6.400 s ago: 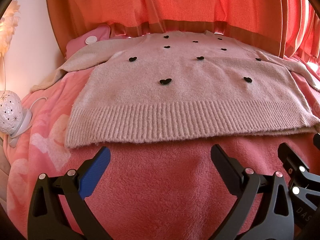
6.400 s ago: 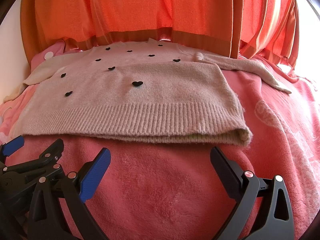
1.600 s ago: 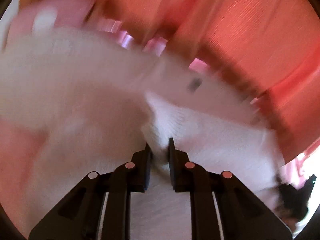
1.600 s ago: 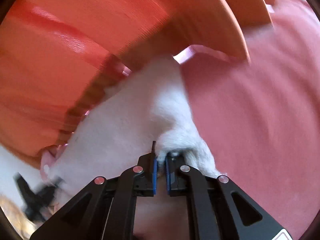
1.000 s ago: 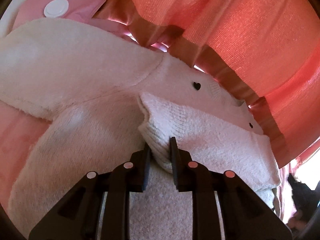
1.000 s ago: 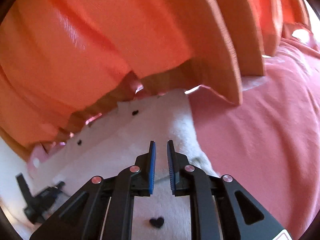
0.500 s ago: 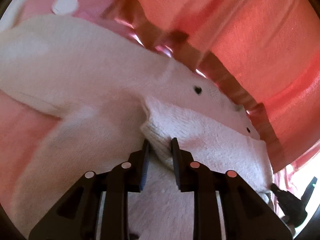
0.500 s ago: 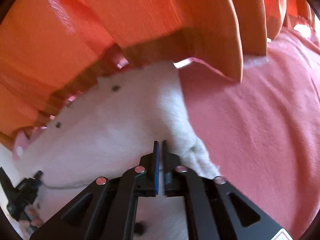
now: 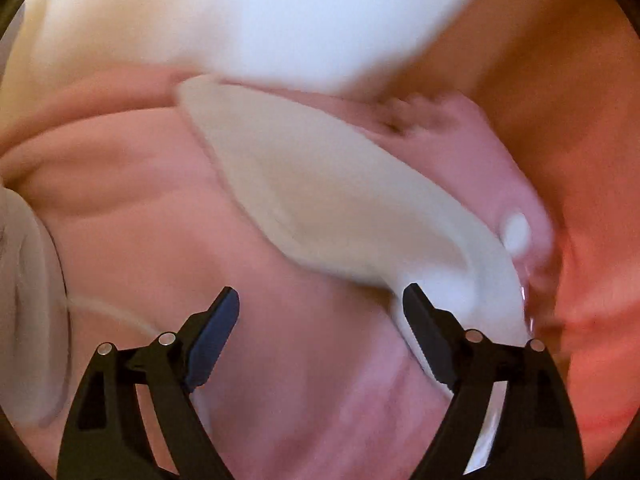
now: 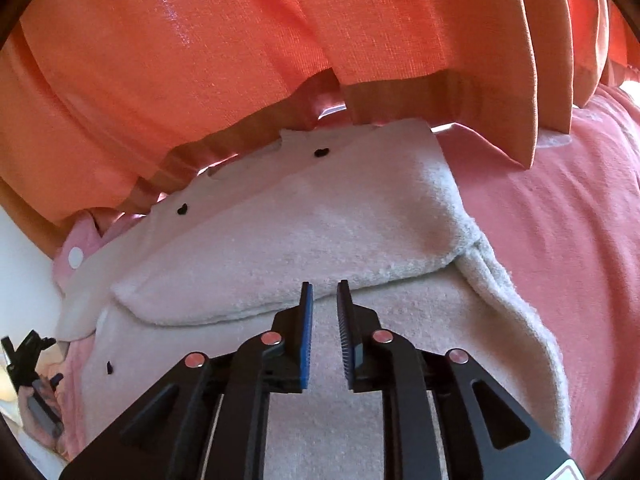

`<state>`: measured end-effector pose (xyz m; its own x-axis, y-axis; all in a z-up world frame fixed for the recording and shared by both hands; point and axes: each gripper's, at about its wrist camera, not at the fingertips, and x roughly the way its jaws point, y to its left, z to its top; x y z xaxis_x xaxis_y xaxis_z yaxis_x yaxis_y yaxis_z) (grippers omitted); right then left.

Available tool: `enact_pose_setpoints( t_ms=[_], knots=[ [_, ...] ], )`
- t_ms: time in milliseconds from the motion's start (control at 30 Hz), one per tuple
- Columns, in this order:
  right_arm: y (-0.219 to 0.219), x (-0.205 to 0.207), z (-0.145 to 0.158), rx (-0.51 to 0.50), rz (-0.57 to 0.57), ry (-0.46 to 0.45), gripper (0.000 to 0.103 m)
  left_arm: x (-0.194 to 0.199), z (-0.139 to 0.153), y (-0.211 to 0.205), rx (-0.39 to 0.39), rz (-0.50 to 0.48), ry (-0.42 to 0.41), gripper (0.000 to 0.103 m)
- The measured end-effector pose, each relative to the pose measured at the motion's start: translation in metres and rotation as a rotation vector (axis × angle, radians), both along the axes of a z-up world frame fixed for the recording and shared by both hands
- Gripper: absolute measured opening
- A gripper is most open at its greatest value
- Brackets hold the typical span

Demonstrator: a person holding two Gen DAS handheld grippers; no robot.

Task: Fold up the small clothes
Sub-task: 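Grasp the other sleeve cuff with the left tool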

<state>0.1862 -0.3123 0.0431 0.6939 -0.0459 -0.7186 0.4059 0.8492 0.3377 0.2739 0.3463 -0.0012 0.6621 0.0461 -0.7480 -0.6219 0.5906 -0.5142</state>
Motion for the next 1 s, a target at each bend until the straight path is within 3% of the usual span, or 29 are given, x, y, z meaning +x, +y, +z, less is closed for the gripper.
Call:
enact_pose_setpoints(
  t_ms=[67, 133, 167, 200, 233, 267, 300, 333, 467, 533, 600, 667, 767, 867, 933, 1000],
  knots=[
    [0.004, 0.005, -0.001, -0.002, 0.000, 0.007, 0.018, 0.002, -0.008, 0.020, -0.077, 0.060, -0.031, 0.082],
    [0.005, 0.002, -0.001, -0.006, -0.002, 0.009, 0.020, 0.011, -0.004, 0.022, -0.075, 0.076, -0.034, 0.080],
    [0.006, 0.002, -0.001, -0.008, -0.002, 0.011, 0.022, 0.016, -0.001, 0.020, -0.062, 0.060, -0.032, 0.072],
    [0.006, 0.003, -0.002, -0.010, -0.004, 0.012, 0.022, 0.027, 0.003, 0.015, -0.036, 0.009, -0.031, 0.043],
    [0.006, 0.002, -0.002, -0.009, -0.005, 0.011, 0.022, 0.038, 0.009, 0.008, 0.006, -0.031, -0.003, 0.029],
    [0.006, 0.002, -0.002, -0.008, -0.006, 0.010, 0.023, 0.044, 0.014, 0.002, 0.033, -0.049, 0.004, 0.022],
    [0.006, 0.002, -0.002, -0.008, -0.007, 0.008, 0.023, 0.051, 0.027, -0.010, 0.065, -0.086, -0.010, 0.004],
    [0.005, 0.002, -0.001, -0.007, -0.009, 0.005, 0.023, 0.057, 0.038, -0.020, 0.074, -0.131, -0.039, 0.000],
    [0.005, 0.001, 0.001, -0.004, -0.009, -0.014, 0.023, 0.064, 0.111, -0.113, 0.221, -0.327, -0.188, 0.000],
    [0.006, 0.002, 0.002, -0.004, -0.005, -0.019, 0.023, 0.052, 0.153, -0.194, 0.319, -0.493, -0.309, 0.000],
    [0.006, 0.002, 0.002, -0.004, -0.004, -0.020, 0.023, 0.036, 0.173, -0.267, 0.358, -0.647, -0.394, 0.000],
    [0.005, 0.002, 0.001, 0.002, -0.006, -0.019, 0.023, 0.020, 0.171, -0.330, 0.337, -0.792, -0.406, 0.000],
    [0.001, 0.000, 0.001, 0.002, -0.013, -0.018, 0.025, -0.002, 0.130, -0.395, 0.237, -0.917, -0.326, 0.003],
    [-0.006, -0.005, 0.005, 0.007, -0.023, -0.032, 0.032, -0.002, 0.086, -0.385, 0.199, -0.890, -0.224, 0.016],
    [-0.008, -0.006, 0.007, 0.015, -0.022, -0.039, 0.033, 0.012, 0.054, -0.338, 0.137, -0.784, -0.132, 0.029],
    [-0.008, -0.005, 0.007, 0.012, -0.016, -0.038, 0.034, 0.021, 0.032, -0.271, 0.092, -0.620, -0.071, 0.030]
  ],
)
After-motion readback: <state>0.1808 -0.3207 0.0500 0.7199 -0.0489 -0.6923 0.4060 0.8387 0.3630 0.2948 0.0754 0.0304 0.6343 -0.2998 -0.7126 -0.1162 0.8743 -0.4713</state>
